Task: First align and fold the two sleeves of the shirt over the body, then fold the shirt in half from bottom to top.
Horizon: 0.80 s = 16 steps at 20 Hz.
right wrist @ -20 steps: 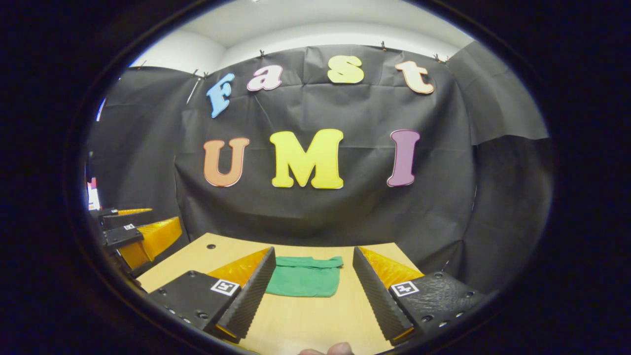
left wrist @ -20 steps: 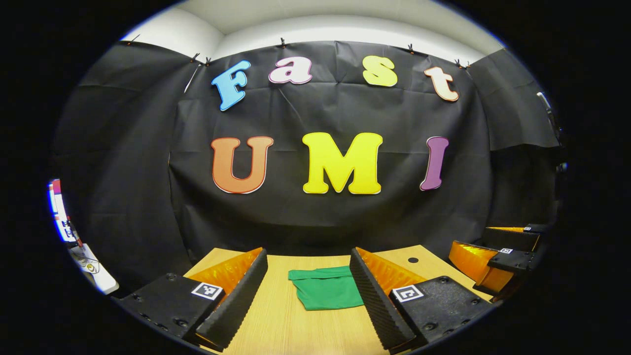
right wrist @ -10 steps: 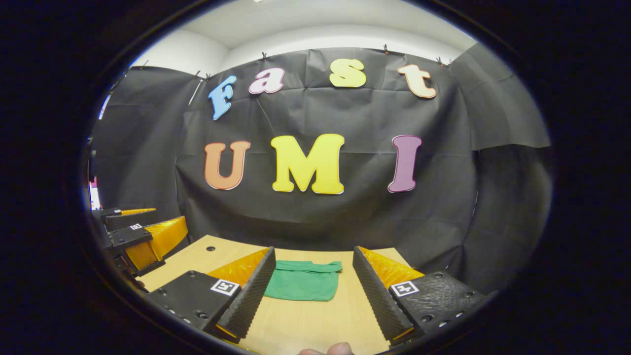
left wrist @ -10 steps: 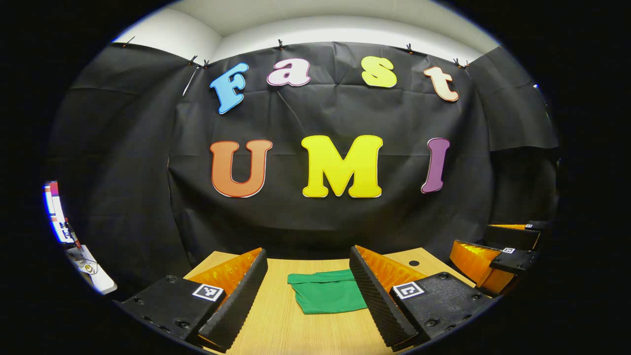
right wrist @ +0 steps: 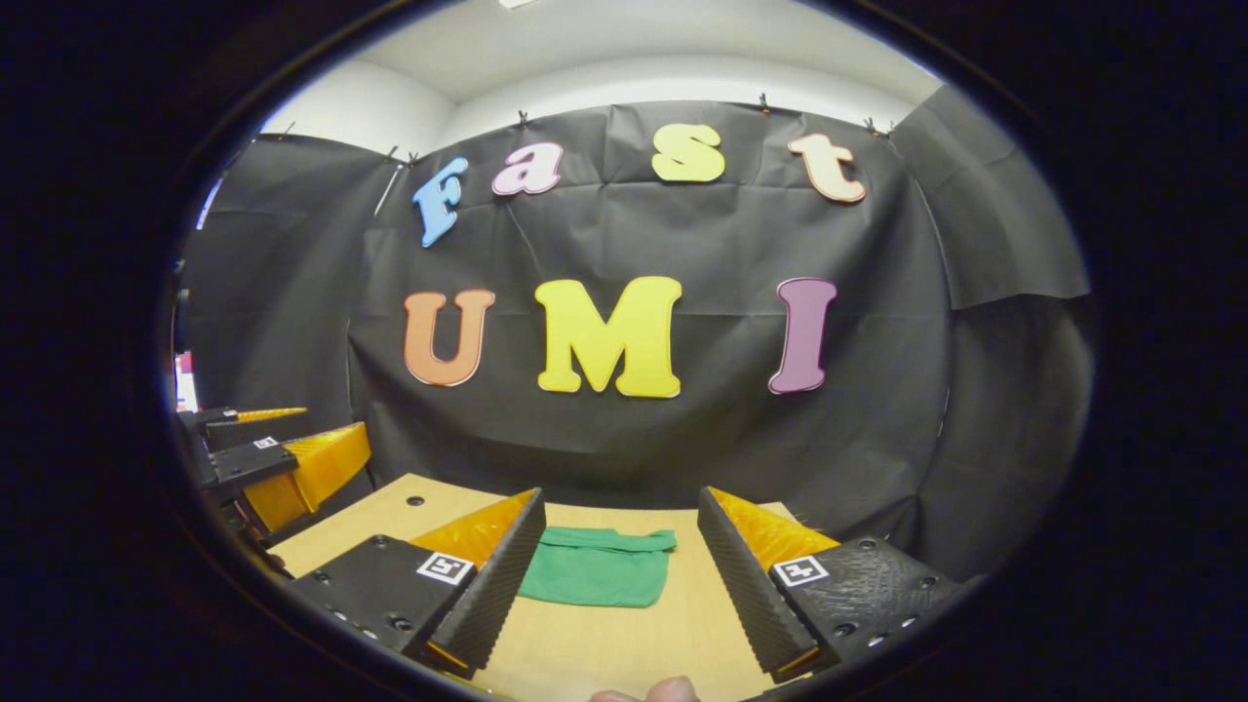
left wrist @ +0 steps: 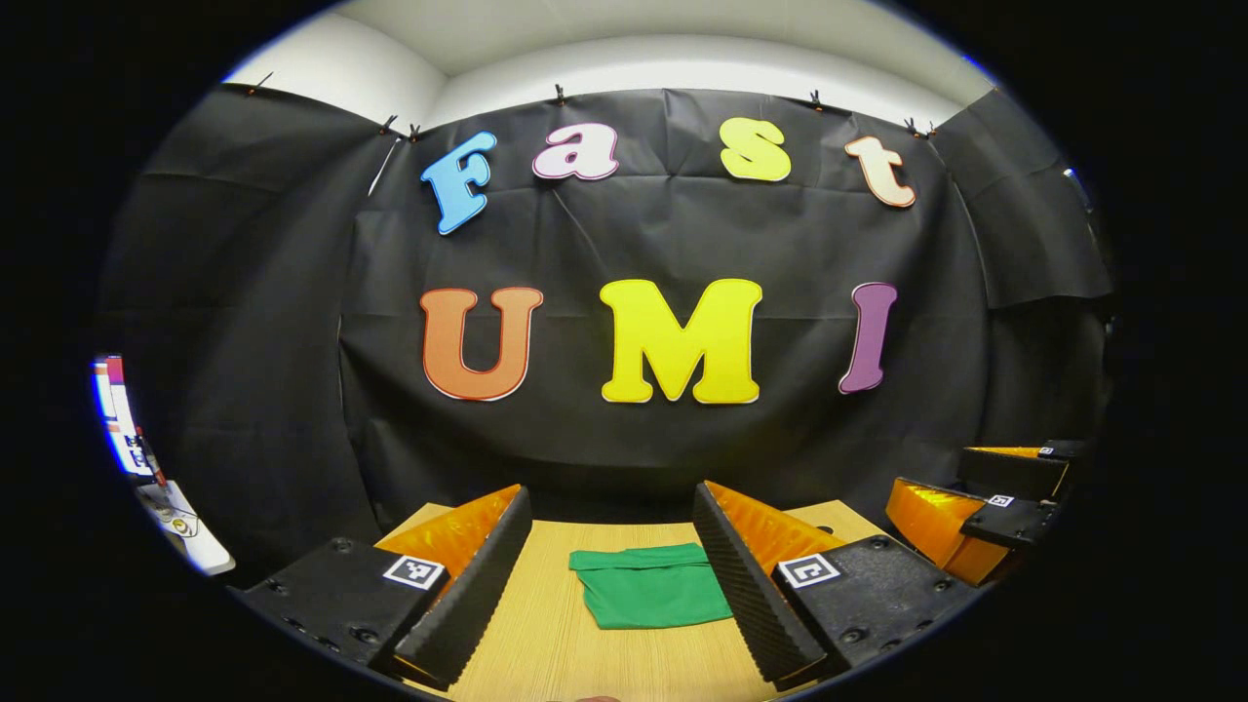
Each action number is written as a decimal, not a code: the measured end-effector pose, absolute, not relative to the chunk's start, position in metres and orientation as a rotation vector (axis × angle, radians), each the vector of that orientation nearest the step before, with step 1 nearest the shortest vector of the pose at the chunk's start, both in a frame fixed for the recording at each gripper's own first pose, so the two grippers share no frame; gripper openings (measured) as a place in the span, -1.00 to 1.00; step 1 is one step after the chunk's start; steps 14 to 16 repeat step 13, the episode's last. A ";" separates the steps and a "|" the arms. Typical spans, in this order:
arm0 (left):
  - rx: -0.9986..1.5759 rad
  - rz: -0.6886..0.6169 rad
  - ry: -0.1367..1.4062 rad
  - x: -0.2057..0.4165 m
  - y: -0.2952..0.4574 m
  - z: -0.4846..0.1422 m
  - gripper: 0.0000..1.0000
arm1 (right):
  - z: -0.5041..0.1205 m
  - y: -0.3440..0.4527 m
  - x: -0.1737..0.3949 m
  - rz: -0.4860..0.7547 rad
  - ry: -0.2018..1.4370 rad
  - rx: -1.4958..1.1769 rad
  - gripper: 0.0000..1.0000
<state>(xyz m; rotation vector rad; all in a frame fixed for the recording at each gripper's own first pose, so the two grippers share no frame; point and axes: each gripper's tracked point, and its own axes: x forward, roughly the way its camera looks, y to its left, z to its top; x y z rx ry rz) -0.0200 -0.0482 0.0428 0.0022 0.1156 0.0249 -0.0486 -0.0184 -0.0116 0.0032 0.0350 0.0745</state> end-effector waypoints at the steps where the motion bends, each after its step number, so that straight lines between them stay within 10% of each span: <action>1: 0.002 0.026 0.118 -0.020 -0.049 0.043 1.00 | -0.012 -0.018 -0.047 0.076 0.036 0.007 0.91; 16: -0.004 0.026 0.119 -0.016 -0.057 0.047 1.00 | -0.007 -0.026 -0.048 0.080 0.030 0.013 0.93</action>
